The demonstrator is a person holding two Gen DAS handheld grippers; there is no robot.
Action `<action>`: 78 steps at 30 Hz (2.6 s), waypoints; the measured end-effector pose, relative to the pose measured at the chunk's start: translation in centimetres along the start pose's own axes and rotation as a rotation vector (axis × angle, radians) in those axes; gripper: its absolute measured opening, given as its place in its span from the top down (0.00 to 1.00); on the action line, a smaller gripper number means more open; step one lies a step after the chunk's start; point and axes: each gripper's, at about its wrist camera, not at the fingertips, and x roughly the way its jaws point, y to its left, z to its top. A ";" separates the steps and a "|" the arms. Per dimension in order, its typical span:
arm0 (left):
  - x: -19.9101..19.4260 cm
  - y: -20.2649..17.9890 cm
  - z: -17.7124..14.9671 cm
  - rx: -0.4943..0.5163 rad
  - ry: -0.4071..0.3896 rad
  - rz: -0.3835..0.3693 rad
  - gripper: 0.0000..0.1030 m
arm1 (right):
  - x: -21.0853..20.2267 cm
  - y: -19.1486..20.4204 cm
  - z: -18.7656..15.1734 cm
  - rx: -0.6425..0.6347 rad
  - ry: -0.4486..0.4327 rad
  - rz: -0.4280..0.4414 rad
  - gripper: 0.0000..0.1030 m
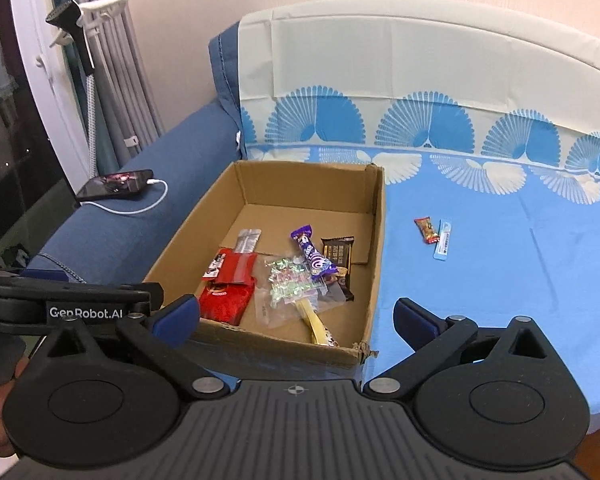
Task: Organize snacks
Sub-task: 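Move both tools from the box toward the orange candy and blue stick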
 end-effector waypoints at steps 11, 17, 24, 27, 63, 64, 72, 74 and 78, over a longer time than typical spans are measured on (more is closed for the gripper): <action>-0.8 0.0 0.0 -0.003 -0.011 -0.002 0.00 | -1.3 0.0 -0.3 0.008 -0.028 0.019 0.00; -0.8 0.0 -0.1 -0.001 -0.011 -0.001 0.00 | -1.3 -0.1 -0.4 0.009 -0.027 0.022 0.00; -0.4 -0.2 -0.1 0.002 0.003 -0.001 0.00 | -1.0 -0.3 -0.5 0.021 -0.015 0.023 0.00; 0.1 -0.3 0.1 0.000 0.017 -0.008 0.00 | -0.7 -0.5 -0.4 0.031 -0.009 0.022 0.00; 17.6 -13.7 17.8 0.053 0.103 -0.042 0.00 | 36.7 -26.4 3.4 0.134 0.047 -0.371 0.00; 18.2 -15.1 18.4 0.063 0.091 -0.065 0.00 | 36.8 -27.5 3.6 0.163 0.040 -0.392 0.00; 26.2 -28.6 19.6 0.249 0.123 -0.222 0.00 | 34.0 -36.2 2.7 0.203 0.047 -0.471 0.00; 29.0 -31.4 18.8 0.390 0.157 -0.244 0.00 | 32.4 -37.1 2.1 0.225 0.048 -0.465 0.00; 33.0 -34.3 18.5 0.586 0.150 -0.142 0.00 | 29.5 -37.9 1.0 0.326 0.014 -0.356 0.00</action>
